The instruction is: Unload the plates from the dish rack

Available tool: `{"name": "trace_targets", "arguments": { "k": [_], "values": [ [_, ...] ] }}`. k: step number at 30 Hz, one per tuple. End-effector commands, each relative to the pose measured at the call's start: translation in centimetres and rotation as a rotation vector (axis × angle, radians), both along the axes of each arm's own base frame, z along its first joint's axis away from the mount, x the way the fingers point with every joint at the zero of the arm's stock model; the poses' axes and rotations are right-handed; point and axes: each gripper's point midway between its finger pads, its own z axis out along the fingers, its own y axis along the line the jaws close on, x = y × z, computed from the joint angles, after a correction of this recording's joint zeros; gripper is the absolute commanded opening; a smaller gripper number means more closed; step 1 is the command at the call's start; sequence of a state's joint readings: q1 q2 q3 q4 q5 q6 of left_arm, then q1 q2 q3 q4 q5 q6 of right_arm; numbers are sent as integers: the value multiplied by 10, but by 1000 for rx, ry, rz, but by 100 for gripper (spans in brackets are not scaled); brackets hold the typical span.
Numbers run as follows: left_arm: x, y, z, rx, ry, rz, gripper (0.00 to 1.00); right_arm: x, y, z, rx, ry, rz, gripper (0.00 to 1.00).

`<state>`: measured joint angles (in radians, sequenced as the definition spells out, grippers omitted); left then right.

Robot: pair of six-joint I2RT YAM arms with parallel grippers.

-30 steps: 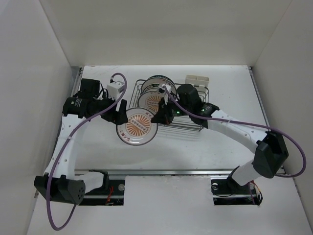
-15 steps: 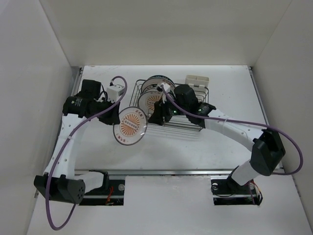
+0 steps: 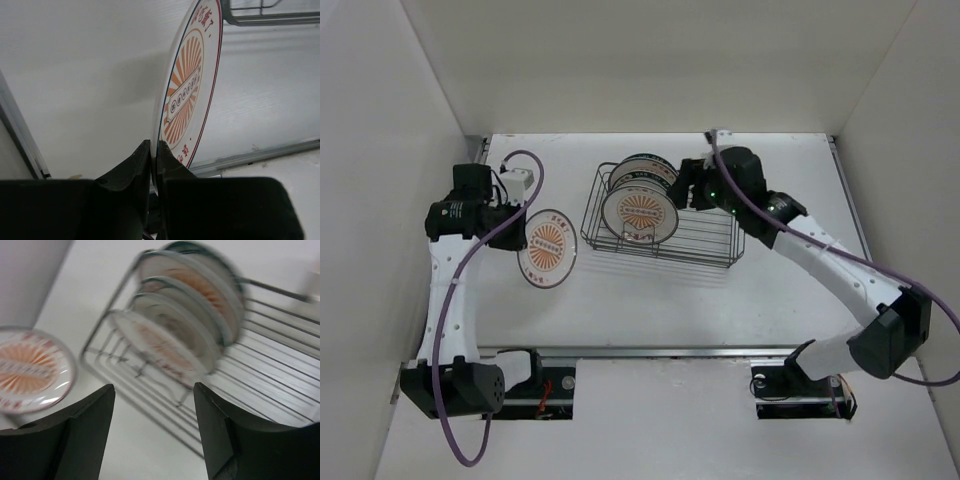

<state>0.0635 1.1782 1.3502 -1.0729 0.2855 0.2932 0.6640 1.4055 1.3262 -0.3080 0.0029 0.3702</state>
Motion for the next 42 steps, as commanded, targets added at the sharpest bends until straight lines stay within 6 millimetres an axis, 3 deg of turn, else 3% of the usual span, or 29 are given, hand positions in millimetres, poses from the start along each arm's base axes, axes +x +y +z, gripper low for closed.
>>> {"name": "trace_targets", "arguments": {
  "k": [1, 5, 9, 11, 12, 16, 20, 24, 28, 32, 33, 42],
  "values": [
    [-1, 35, 0, 119, -34, 111, 0, 40, -107, -20, -90, 95, -465, 70],
    [23, 55, -30, 82, 3, 189, 0, 54, -168, -37, -153, 134, -643, 72],
    [40, 40, -63, -105, 134, 131, 0, 67, -201, -69, -210, 210, -730, 75],
    [51, 33, -65, -177, 156, 99, 0, 79, -200, -84, -227, 225, -686, 75],
    [53, 37, -81, -191, 213, 113, 0, 81, -197, -93, -221, 246, -654, 75],
    [62, 51, -103, -215, 272, 177, 0, 89, -186, -114, -214, 269, -576, 72],
    [62, 66, -123, -216, 337, 231, 0, 95, -204, -141, -237, 324, -629, 67],
    [57, 70, -138, -198, 401, 245, 0, 99, -214, -160, -266, 358, -642, 52],
    [54, 77, -147, -170, 476, 286, 0, 111, -217, -165, -321, 347, -623, 17],
    [55, 87, -150, -128, 514, 330, 0, 125, -235, -160, -404, 311, -669, 0],
    [54, 89, -154, -120, 529, 346, 0, 132, -243, -148, -412, 281, -695, 0],
    [69, 108, -157, -50, 530, 414, 5, 161, -285, -126, -477, 220, -759, 0]
  ]
}}
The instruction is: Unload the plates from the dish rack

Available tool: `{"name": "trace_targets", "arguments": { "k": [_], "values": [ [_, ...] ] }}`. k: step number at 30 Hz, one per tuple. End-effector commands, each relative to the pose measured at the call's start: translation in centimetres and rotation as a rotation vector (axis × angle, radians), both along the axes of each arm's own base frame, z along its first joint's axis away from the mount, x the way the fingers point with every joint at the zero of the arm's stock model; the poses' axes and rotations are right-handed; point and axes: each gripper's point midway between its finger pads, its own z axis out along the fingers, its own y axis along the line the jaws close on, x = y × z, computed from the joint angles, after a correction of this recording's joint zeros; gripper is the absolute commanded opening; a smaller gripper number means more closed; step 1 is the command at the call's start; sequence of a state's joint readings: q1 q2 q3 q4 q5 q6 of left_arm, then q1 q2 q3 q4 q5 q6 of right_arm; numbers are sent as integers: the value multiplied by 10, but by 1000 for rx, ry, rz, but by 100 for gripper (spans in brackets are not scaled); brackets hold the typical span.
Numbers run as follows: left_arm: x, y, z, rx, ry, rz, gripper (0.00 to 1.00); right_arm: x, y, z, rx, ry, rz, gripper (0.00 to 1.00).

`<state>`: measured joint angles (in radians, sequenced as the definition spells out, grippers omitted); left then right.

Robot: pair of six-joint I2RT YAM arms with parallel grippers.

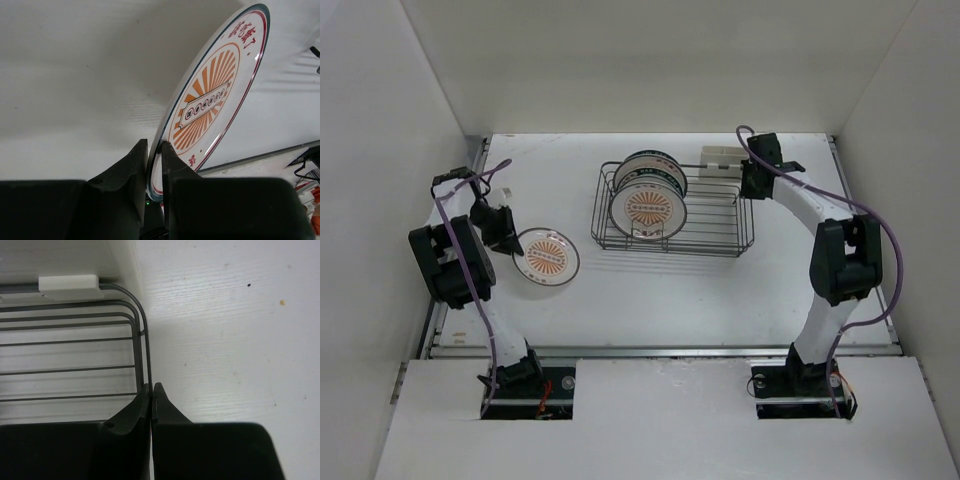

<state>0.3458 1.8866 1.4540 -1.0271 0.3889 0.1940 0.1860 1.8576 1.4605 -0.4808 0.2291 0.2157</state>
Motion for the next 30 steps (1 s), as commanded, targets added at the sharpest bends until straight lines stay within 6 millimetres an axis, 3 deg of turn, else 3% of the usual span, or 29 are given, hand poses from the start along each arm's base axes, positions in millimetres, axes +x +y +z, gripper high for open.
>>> {"name": "trace_targets", "arguments": {
  "k": [1, 4, 6, 9, 12, 16, 23, 24, 25, 26, 28, 29, 30],
  "values": [
    [11, 40, -10, 201, 25, 18, 6, 34, -71, 45, -110, -150, -186, 0],
    [13, 42, -13, 206, 38, 17, 9, 39, -90, 43, -113, -146, -224, 0],
    [13, 42, -13, 206, 39, 17, 12, 47, -91, 49, -91, -169, -219, 0],
    [13, 42, -13, 203, 47, 16, 18, 51, -91, 49, -89, -180, -220, 2],
    [15, 43, -14, 203, 47, 16, 23, 63, -92, 68, -100, -239, -205, 9],
    [15, 43, -15, 200, 56, 15, 39, 78, -87, 66, -116, -235, -135, 15],
    [14, 41, -14, 189, 52, 15, 41, 86, -78, 65, -91, -232, -81, 15],
    [14, 41, -14, 189, 52, 15, 41, 85, -77, 63, -80, -226, -91, 21],
    [12, 40, -11, 191, 48, 16, 43, 84, -77, 71, -70, -241, -100, 47],
    [12, 40, -8, 195, 36, 17, 43, 78, -79, 69, -79, -228, -107, 54],
    [12, 36, -4, 175, 21, 18, 44, 69, -79, 104, -72, -301, -110, 64],
    [13, 34, 3, 173, -2, 19, 44, 64, -70, 118, -54, -334, -85, 67],
    [12, 32, 7, 165, -11, 11, 44, 51, -64, 153, -38, -418, -70, 70]
  ]
}}
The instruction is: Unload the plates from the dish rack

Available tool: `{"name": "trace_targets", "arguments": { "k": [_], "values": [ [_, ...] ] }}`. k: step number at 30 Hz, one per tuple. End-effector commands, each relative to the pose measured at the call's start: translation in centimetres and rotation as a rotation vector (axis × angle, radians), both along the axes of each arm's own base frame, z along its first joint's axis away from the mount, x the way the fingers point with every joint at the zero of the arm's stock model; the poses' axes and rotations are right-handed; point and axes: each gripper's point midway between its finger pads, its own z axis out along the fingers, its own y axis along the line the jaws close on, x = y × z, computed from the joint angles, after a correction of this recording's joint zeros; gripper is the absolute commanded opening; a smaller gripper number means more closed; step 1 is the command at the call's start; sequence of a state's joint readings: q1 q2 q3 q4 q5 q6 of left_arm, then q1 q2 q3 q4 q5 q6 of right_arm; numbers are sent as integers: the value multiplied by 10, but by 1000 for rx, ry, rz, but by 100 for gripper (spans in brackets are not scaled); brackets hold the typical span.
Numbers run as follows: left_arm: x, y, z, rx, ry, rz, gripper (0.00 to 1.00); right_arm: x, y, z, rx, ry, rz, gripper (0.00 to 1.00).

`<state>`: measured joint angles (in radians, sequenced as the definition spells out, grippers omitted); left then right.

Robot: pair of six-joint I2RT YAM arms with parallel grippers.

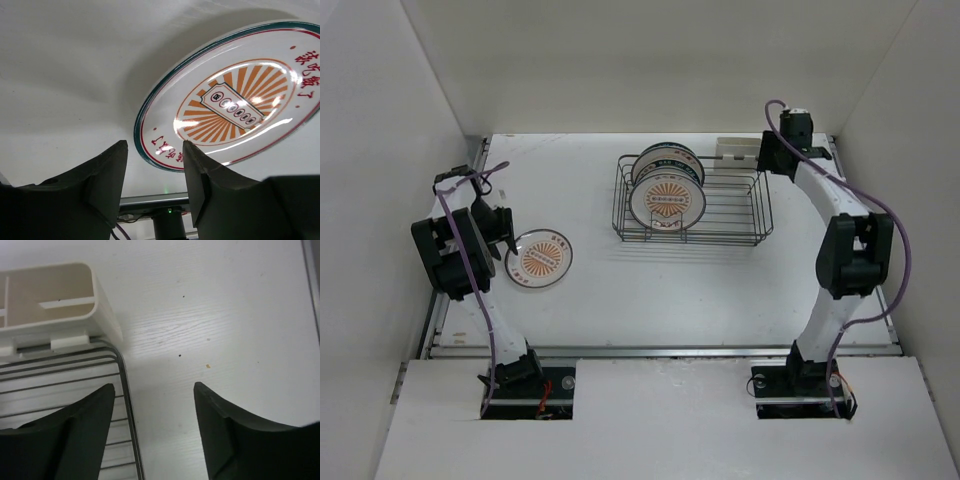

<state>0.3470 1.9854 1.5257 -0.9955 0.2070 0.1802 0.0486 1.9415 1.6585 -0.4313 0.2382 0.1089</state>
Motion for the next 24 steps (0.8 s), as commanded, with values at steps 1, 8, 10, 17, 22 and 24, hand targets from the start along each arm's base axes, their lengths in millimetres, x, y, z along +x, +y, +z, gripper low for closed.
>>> {"name": "trace_targets", "arguments": {
  "k": [1, 8, 10, 17, 22, 24],
  "values": [
    [1, -7, 35, -13, -87, -6, 45, -17, 11, 126, 25, -316, 29, 73],
    [-4, -20, 93, -19, -265, -36, 49, -87, 128, 152, 170, -402, 551, 87],
    [-12, -21, 111, 7, -320, -76, 52, -103, 167, 142, 219, -367, 727, 87],
    [-45, -36, 121, 52, -346, -180, 56, -93, 222, 91, 275, -209, 905, 82],
    [-52, -38, 113, 59, -316, -180, 56, -83, 235, 64, 253, -164, 924, 80],
    [-54, -39, 113, 56, -307, -180, 56, -79, 235, 50, 250, -135, 912, 71]
  ]
}}
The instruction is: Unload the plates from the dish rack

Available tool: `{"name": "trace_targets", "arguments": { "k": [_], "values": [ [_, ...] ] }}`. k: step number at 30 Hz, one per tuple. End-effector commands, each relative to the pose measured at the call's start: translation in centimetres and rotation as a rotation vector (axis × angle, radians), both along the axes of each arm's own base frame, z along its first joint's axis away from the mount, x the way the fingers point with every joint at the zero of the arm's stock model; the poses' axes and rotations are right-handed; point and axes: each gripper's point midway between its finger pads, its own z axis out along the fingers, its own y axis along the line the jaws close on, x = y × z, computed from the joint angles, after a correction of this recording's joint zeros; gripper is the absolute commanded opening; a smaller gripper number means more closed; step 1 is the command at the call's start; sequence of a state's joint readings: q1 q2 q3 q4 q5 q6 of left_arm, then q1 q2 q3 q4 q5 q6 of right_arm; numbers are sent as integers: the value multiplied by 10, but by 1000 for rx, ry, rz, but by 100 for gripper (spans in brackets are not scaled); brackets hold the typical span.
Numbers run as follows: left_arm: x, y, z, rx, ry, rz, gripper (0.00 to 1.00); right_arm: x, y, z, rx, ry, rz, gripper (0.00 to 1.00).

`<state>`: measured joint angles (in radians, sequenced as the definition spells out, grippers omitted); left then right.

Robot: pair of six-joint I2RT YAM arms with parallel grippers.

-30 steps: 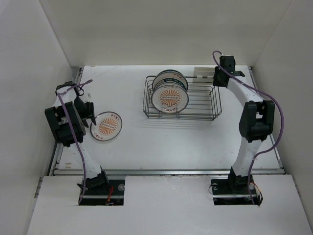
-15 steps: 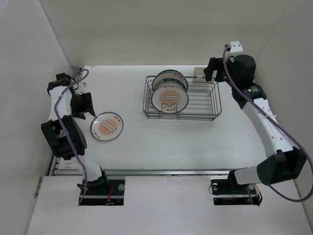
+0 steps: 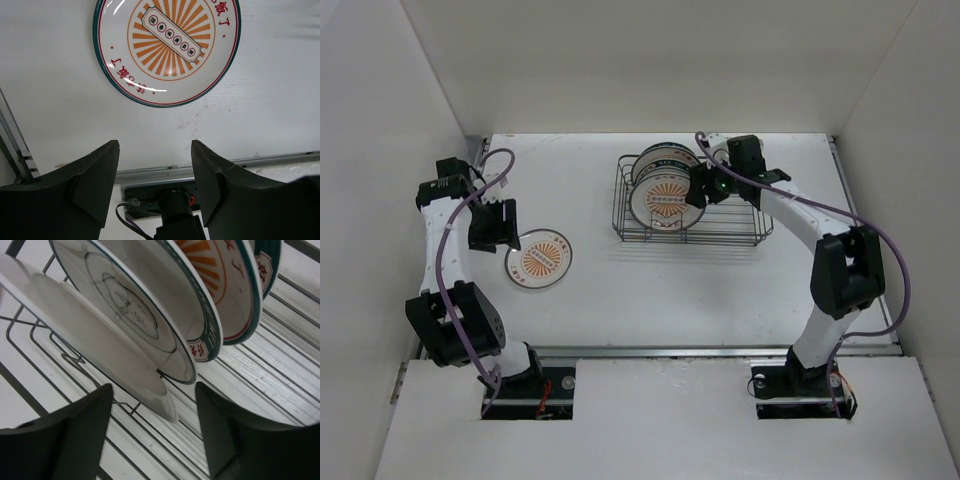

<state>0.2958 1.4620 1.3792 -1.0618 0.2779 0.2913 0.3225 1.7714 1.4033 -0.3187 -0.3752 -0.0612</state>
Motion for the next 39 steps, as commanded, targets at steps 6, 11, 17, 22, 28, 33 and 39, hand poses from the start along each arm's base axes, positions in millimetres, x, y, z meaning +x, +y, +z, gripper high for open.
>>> {"name": "trace_targets", "arguments": {
  "k": [6, 11, 17, 22, 28, 33, 39],
  "values": [
    [-9, -2, -1, -4, 24, -4, 58, 9, 19, 51, 45, -143, 46, 25],
    [-11, -2, -1, -7, 33, -4, 58, 6, 2, 86, 21, -243, -21, 5],
    [-11, -4, 2, -12, 29, -15, 58, -4, -6, 133, 3, -327, -36, 0],
    [-11, -5, 6, -18, 18, -17, 58, -22, -17, 197, 40, -453, -65, 0],
    [-11, -7, 7, -26, 15, -20, 58, -55, -11, 226, 119, -462, -16, 0],
    [-13, -9, 9, -32, 4, -22, 58, -103, 14, 200, 239, -293, 62, 0],
    [-15, -11, 7, -43, 10, -25, 58, -160, 65, 89, 333, 45, 133, 0]
  ]
}}
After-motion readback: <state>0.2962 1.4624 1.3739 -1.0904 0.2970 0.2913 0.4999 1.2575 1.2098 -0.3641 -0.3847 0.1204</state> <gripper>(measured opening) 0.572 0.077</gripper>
